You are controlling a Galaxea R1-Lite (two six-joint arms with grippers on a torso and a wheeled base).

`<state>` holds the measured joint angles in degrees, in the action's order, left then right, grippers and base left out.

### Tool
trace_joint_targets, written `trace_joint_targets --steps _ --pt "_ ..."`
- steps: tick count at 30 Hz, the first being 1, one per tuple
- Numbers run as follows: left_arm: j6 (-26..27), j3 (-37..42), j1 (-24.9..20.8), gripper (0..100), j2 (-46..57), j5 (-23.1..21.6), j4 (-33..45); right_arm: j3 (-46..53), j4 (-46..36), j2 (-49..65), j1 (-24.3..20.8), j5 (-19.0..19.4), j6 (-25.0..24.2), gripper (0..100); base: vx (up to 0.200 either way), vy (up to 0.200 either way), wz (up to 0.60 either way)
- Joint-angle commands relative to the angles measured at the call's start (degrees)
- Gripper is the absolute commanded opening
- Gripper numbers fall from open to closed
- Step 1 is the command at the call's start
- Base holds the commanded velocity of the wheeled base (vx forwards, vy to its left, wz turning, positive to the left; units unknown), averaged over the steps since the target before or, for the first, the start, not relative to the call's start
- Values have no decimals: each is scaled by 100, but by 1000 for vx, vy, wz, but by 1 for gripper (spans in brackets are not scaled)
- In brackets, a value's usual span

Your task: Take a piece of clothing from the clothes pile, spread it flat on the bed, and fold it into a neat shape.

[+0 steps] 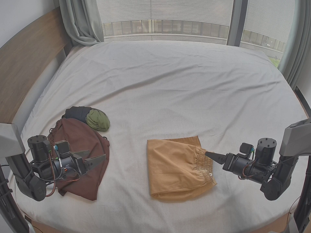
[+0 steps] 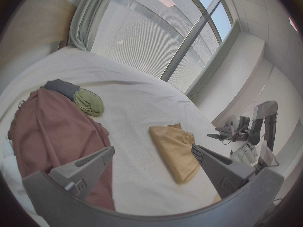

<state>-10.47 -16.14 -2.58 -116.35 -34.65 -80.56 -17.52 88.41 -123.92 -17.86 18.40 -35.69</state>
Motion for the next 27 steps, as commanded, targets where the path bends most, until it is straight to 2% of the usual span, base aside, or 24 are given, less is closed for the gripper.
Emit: trace_joint_targets --steps 1,5,9,10,14,27 --pt "212 173 206 100 7 -25 -48 12 1 -238 -7 -3 1 100 0 0 0" --pt "344 190 223 100 -37 -16 -206 12 1 -396 11 -73 10 100 0 0 0" --pt "783 278 329 100 -116 -25 -294 12 1 -519 37 -82 19 100 0 0 0" --pt "1161 331 399 100 -231 -25 -373 3 1 -555 46 -91 19 100 0 0 0" --pt "1733 498 443 100 -529 -33 -760 3 1 -642 54 -108 19 100 0 0 0" --pt "1715 524 434 100 -512 -69 -813 -155 -8 -1372 63 -416 -8 100 0 0 0"
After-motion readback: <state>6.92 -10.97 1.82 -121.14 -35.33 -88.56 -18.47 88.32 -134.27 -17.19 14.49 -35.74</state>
